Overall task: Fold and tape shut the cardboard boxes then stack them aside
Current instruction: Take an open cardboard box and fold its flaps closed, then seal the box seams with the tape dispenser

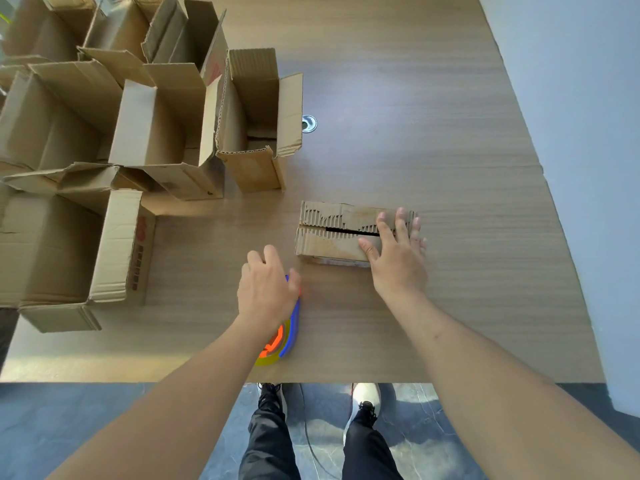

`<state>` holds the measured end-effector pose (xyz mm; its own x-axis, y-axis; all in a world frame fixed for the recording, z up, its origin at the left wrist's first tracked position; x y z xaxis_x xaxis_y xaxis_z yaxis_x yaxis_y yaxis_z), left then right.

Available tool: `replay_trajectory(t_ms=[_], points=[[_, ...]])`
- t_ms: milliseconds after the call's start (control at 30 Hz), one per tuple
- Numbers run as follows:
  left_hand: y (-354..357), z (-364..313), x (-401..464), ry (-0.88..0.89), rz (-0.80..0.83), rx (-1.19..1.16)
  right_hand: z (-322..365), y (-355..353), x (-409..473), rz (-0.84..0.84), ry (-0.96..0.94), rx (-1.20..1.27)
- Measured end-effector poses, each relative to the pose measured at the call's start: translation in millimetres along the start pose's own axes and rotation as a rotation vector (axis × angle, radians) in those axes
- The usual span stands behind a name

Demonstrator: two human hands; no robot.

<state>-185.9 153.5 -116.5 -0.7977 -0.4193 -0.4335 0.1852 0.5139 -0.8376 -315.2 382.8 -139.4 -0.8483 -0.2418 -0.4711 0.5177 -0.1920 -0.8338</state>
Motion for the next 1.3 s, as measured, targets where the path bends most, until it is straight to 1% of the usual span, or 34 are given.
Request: replay_trajectory(t_ms=[100, 167, 333, 433, 533, 667, 733, 800, 900, 967, 1033, 1200, 1300], points=[[24, 27, -29, -0.174, 0.069, 0.141, -2, 1, 0, -0.001, 0.001, 0.029], [39, 39, -46, -0.264, 0.103, 0.168, -2, 0, 1, -0.001, -0.002, 0.049], [61, 39, -68, -0.264, 0.115, 0.291, 0, 1, -4, 0.004, -0.028, 0.067], [72, 41, -70, -0.255, 0.147, 0.250, 1, 2, -8, 0.012, -0.041, 0.074], [65, 42, -73, -0.177, 0.109, 0.159, 1, 2, -10, 0.023, -0.046, 0.091], [40, 69, -81, -0.107, 0.041, -0.197, 3, 4, -12, 0.052, -0.052, 0.112], [23, 79, -85, -0.019, -0.008, -0.319, 6, 6, -15, 0.071, -0.065, 0.120], [4, 80, -87, 0.110, -0.052, -0.338, 15, 13, -22, 0.096, -0.097, 0.128], [-27, 65, -80, 0.346, -0.100, -0.274, 35, 30, -37, 0.128, -0.157, 0.108], [-45, 46, -70, 0.471, -0.066, -0.210, 51, 43, -48, 0.143, -0.184, 0.101], [-57, 25, -60, 0.578, -0.019, -0.069, 64, 54, -58, 0.166, -0.213, 0.114], [-47, 7, -42, 0.691, 0.142, 0.327, 61, 52, -65, 0.191, -0.298, 0.202], [-36, 8, -35, 0.708, 0.207, 0.436, 54, 46, -60, 0.200, -0.340, 0.217]])
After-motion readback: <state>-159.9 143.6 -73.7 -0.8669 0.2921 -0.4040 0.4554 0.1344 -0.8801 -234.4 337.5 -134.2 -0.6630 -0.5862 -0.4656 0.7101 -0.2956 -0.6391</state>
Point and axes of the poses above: each hand's wrist, its own x-axis towards the middle knuckle, its own y-axis out of the palm, z = x × y, the point moved 9 cm from there along x, towards the middle knuckle, and after that the axes turned 15 degrees about z, right-handed, at the moved point
